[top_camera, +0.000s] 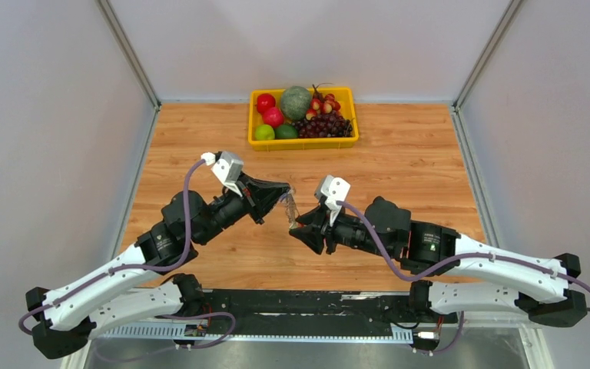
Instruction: Put the keys on the keyring
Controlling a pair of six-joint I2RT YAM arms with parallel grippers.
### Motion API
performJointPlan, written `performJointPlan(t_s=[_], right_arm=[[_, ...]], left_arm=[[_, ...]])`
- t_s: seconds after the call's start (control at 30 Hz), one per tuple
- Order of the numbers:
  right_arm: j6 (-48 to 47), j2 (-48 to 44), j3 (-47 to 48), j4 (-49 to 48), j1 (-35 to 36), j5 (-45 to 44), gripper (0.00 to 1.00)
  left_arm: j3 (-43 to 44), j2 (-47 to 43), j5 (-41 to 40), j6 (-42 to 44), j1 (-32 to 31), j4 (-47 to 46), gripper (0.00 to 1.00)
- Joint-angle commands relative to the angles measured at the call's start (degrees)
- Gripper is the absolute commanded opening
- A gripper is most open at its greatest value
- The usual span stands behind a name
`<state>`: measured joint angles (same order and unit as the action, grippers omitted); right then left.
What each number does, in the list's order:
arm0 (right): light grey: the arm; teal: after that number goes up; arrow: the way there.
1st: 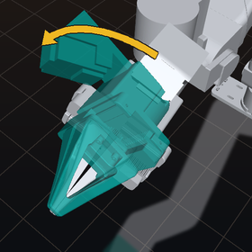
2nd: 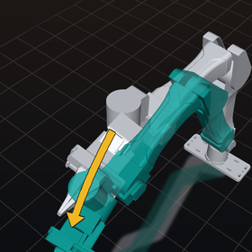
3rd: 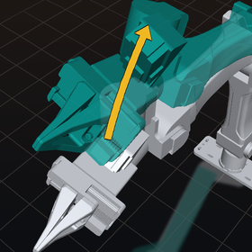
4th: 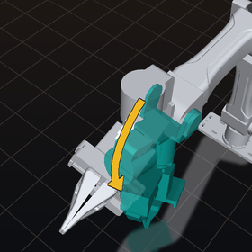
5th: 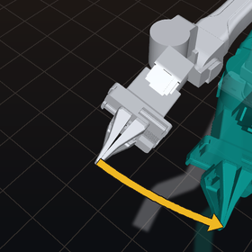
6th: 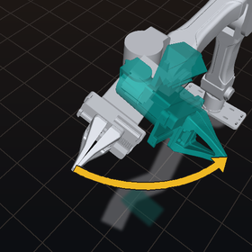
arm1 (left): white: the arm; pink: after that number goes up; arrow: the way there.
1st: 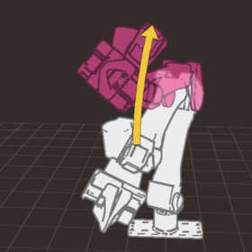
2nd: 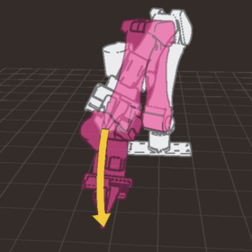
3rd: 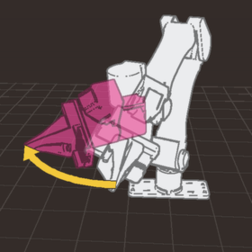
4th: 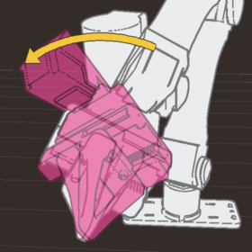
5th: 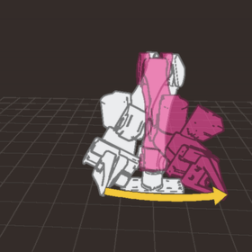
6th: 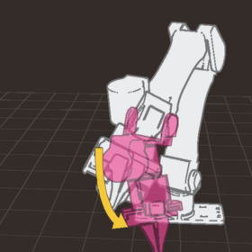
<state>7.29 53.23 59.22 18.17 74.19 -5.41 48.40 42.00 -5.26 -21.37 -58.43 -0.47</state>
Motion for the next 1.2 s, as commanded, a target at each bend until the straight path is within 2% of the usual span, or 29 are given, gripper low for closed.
performJointPlan(t_s=[0.0,0.23,0.4,0.6,0.93,1.17], right_arm=[[-7.82,1.7,3.94,-2.7,4.25,-13.12,0.4],[-16.63,6.3,6.35,-3.93,9.28,-25.92,0.41],[-20.98,8.18,6.3,-5.53,11.28,-29.82,0.43],[-27.63,7.24,0.58,-16.35,12.41,-34.72,0.43],[-44.83,5.71,-10.99,-40.5,12.55,-29.52,0.45],[-54.45,7.72,-15.05,-51.62,12.57,-28.26,0.47]], left_arm=[[3.16,-0.17,-5.73,-5.43,-0.12,2.37,0.0],[4.35,-0.68,-11.27,-11.17,-0.1,6.3,0.0],[5.13,-1.33,-13.69,-15.36,-0.1,9.28,0.0],[5.18,-2.68,-15.58,-19.55,-0.1,10.87,0.0],[4.96,-4.21,-17.76,-26.46,-0.1,12.25,0.0],[4.73,-5.0,-17.75,-30.97,-0.1,12.73,0.0]])
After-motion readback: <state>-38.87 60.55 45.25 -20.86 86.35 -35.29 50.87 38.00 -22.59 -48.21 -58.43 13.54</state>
